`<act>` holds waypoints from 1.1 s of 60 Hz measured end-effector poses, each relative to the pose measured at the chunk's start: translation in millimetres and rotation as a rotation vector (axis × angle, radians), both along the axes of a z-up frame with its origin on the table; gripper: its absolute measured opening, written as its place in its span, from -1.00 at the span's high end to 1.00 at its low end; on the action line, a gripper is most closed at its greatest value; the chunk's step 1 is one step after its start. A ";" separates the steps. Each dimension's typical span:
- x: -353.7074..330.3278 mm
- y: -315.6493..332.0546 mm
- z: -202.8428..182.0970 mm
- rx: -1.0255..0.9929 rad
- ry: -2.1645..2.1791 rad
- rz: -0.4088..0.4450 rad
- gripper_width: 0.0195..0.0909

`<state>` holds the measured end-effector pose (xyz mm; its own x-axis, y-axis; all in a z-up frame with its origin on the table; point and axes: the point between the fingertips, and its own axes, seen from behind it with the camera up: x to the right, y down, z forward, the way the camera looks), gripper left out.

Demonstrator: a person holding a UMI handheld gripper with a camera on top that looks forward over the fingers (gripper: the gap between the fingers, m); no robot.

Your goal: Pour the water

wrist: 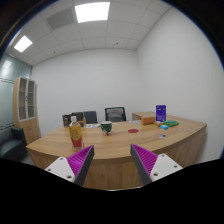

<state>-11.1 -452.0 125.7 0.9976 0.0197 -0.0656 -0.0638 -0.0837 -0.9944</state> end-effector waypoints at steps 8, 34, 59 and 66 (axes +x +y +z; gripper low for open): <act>-6.2 12.6 -10.5 -0.015 -0.010 0.025 -0.72; -123.4 115.2 -27.2 -0.011 -0.056 0.224 -0.76; -210.8 262.6 -43.6 -0.022 -0.054 0.227 -0.51; -201.8 280.0 -45.5 -0.011 -0.076 0.194 0.13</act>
<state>-212.9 -172.1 80.2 0.9773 0.2119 0.0082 0.0296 -0.0979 -0.9948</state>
